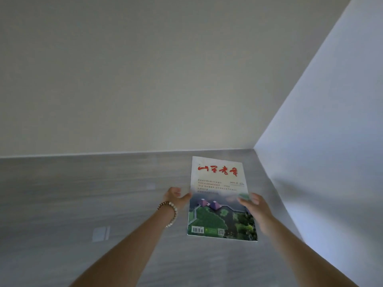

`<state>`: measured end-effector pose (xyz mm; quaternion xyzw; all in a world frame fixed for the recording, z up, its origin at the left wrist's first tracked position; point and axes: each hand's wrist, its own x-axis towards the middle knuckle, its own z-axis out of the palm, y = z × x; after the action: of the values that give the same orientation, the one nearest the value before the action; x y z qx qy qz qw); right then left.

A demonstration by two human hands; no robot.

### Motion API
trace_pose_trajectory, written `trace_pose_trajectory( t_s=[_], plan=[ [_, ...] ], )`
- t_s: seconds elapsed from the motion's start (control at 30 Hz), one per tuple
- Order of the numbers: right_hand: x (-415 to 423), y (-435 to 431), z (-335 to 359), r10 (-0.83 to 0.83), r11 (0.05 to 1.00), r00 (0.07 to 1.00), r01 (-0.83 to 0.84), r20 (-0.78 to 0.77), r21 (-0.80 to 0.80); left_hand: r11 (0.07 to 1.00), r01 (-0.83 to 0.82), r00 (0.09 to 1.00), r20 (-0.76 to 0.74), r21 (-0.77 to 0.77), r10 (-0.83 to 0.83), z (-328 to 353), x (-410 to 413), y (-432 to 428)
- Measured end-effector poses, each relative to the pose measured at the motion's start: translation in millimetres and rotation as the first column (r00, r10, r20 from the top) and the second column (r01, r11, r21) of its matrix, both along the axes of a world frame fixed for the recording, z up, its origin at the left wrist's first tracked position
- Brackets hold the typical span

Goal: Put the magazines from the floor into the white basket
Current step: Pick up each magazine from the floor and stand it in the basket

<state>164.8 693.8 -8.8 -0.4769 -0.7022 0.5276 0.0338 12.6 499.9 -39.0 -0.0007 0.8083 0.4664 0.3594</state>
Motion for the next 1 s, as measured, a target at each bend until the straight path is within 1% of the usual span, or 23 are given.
trace_pose_trajectory(
  t_s=[0.1,0.2,0.23,0.33,0.37,0.47,0.57,0.6,0.7,0.8,0.87,0.93,1.0],
  plan=[
    [2.7,2.2,-10.6,-0.097,0.995,0.995,0.096,-0.021,-0.038,0.999,0.021,1.0,0.016,-0.041,-0.02,-5.1,8.5,9.3],
    [2.6,7.0,-16.7,-0.145,0.988,0.989,0.143,-0.019,-0.065,0.999,0.043,0.999,0.027,-0.03,-0.042,-3.7,14.5,16.3],
    [2.8,9.2,-17.8,-0.148,0.986,0.989,0.147,-0.006,-0.076,0.999,0.04,0.998,0.046,-0.01,-0.04,-2.3,15.5,18.1],
    [3.9,13.2,-20.5,-0.131,0.986,0.99,0.137,0.06,-0.098,0.995,0.008,0.985,0.169,0.098,-0.024,4.9,15.9,19.9],
    [4.5,13.3,-22.4,-0.122,0.986,0.99,0.129,0.069,-0.104,0.993,0.029,0.985,0.168,0.111,-0.047,6.6,16.2,19.7],
    [2.5,4.7,-26.3,-0.102,0.984,0.994,0.105,0.031,-0.146,0.984,0.172,0.985,0.023,0.041,-0.173,10.7,19.1,19.6],
    [-5.0,-12.3,-25.2,-0.083,0.981,0.996,0.085,0.018,-0.174,0.973,0.226,0.973,-0.052,0.033,-0.224,15.5,22.1,16.2],
    [-8.5,-18.6,-25.3,-0.075,0.98,0.997,0.078,0.026,-0.183,0.974,0.22,0.974,-0.072,0.047,-0.217,17.6,21.5,12.3],
    [-21.3,-40.5,-22.5,-0.042,0.978,0.998,0.05,0.043,-0.202,0.975,0.142,0.985,-0.117,0.169,-0.123,24.9,11.9,-13.2],
    [-44.2,-69.6,-14.6,0.006,0.978,1.0,-0.002,0.016,-0.209,0.96,0.042,0.996,-0.085,0.278,-0.019,36.5,-9.5,-58.2],
    [-66.3,-94.8,-5.6,0.055,0.966,0.997,-0.066,-0.053,-0.248,0.945,-0.019,0.997,-0.067,0.327,0.044,45.0,-28.5,-97.0],
    [-94.3,-127.2,5.2,0.086,0.942,0.985,-0.129,-0.147,-0.31,0.935,-0.06,0.991,-0.09,0.351,0.098,54.9,-48.3,-141.8],
    [-124.3,-165.9,18.9,0.109,0.928,0.976,-0.168,-0.189,-0.333,0.928,-0.114,0.98,-0.114,0.355,0.164,66.4,-64.8,-190.4]
  ],
)
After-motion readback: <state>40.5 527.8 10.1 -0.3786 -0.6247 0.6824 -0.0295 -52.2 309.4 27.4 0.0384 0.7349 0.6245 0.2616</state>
